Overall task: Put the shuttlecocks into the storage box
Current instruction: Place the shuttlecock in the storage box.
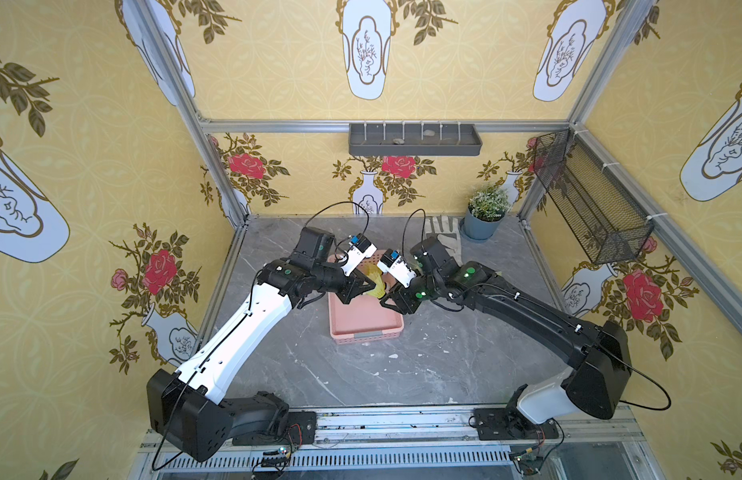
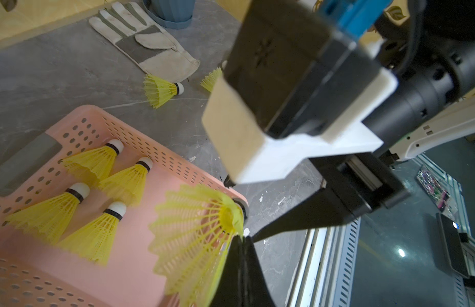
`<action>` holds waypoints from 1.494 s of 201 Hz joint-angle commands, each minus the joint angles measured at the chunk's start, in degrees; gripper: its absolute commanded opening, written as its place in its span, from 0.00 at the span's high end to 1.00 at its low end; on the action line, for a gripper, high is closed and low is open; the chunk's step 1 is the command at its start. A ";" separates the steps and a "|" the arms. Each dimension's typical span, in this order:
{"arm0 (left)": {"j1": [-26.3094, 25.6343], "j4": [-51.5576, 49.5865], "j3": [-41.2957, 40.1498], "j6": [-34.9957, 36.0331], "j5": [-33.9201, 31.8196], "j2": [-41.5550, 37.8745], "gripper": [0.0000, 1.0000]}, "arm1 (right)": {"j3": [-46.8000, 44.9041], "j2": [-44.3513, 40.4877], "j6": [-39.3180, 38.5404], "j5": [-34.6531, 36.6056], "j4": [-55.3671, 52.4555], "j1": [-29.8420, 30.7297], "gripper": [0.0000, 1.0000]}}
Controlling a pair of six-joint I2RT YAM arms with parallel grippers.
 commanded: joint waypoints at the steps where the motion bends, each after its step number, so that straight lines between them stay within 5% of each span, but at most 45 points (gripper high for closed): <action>1: 0.03 7.79 -2.73 -8.54 -5.57 -1.23 1.00 | -1.79 -1.78 2.65 6.94 4.27 -0.17 0.37; 76: 0.03 29.45 -16.09 -39.92 -12.83 -4.07 1.00 | -11.78 -9.65 14.65 28.69 13.93 -1.79 0.33; 121: -0.62 35.24 -22.00 -52.52 -16.05 -2.18 1.00 | -15.51 -12.36 19.03 34.31 15.78 -2.15 0.33; 210: -4.93 35.98 -25.80 -56.66 -25.96 1.14 1.00 | -19.57 -14.22 21.99 36.59 16.94 -2.45 0.33; 300: -6.86 39.75 -25.57 -58.07 -27.53 7.71 1.00 | -20.25 -14.32 22.20 36.25 16.72 -2.86 0.33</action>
